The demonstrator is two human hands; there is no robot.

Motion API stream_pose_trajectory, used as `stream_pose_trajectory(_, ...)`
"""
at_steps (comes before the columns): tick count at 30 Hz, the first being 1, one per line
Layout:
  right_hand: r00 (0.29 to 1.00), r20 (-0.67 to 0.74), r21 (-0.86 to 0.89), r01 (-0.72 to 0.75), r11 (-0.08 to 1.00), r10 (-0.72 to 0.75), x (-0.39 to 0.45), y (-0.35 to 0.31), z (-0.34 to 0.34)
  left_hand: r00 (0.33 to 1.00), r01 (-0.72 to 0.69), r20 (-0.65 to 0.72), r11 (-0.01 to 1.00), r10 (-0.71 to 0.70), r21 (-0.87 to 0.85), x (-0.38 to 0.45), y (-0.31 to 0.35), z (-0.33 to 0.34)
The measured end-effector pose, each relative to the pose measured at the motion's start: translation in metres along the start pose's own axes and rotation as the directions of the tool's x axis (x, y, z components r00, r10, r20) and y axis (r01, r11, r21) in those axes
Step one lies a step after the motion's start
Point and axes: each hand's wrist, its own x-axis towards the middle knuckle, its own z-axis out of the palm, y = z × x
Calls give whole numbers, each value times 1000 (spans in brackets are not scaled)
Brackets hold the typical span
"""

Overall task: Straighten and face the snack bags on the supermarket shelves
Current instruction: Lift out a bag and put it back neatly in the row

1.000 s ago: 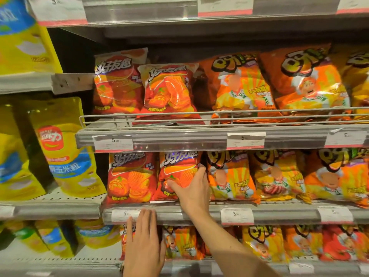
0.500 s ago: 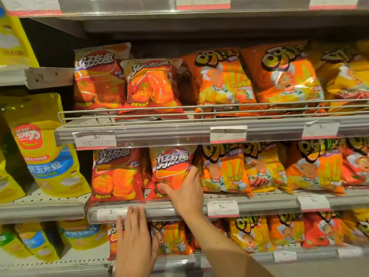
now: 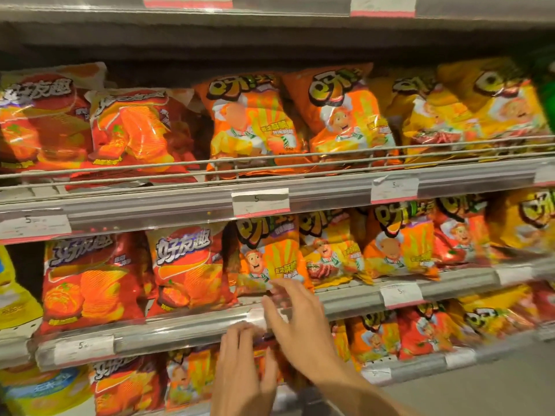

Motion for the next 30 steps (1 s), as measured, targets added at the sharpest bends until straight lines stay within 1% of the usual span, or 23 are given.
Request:
stream_pose_trajectory(2,982,-169,41,-76,996,82,-3,27,-27,1000,5,14,993,-3,-119,7,23,21)
stream_pose_trajectory(4,942,-303,60,-132,989,144,-2,53,-55,998,2,62,985,9,-171,16,47,40)
stream_pose_trajectory(7,861,-481,2,-186,983,164,11,84,-98,992,40,127,968,-9,-249,43,81,62)
stream_pose_trajectory(9,802,-574,-51,-239,970,167,23,102,-123,994,63,108,962,-35,-264,62,99,77)
stream_pose_trajectory(11,752,-637,-93,-293,952,169,37,116,-145,994,83,89,957,-60,-277,79,112,90)
stream_pose_trajectory(12,745,-642,-108,-325,940,184,44,123,-154,992,112,95,953,-89,-280,87,116,97)
stream_pose_trajectory(13,751,-623,-111,-361,926,218,50,128,-162,985,155,109,950,-130,-272,95,117,103)
stream_pose_trajectory(16,819,-449,-88,-438,895,357,65,141,-177,954,290,134,936,-267,-199,115,118,117)
stream_pose_trajectory(18,857,-330,-66,-440,896,397,73,148,-182,935,353,110,919,-339,-175,127,119,121)
stream_pose_trajectory(20,869,-257,-48,-448,893,422,80,153,-183,902,430,103,887,-418,-166,138,117,123)
stream_pose_trajectory(21,872,-234,-51,-454,890,431,82,155,-184,881,471,132,865,-454,-171,144,114,124)
stream_pose_trajectory(23,872,-212,-64,-463,884,442,85,158,-184,840,534,236,821,-489,-200,153,104,126)
stream_pose_trajectory(25,873,-225,-73,-459,886,433,86,159,-184,800,590,306,769,-515,-247,158,100,123)
stream_pose_trajectory(27,875,-249,-88,-448,890,416,87,158,-186,776,627,307,728,-551,-277,160,100,121)
stream_pose_trajectory(30,882,-261,-122,-432,893,391,86,157,-192,767,642,277,710,-579,-291,161,103,116)
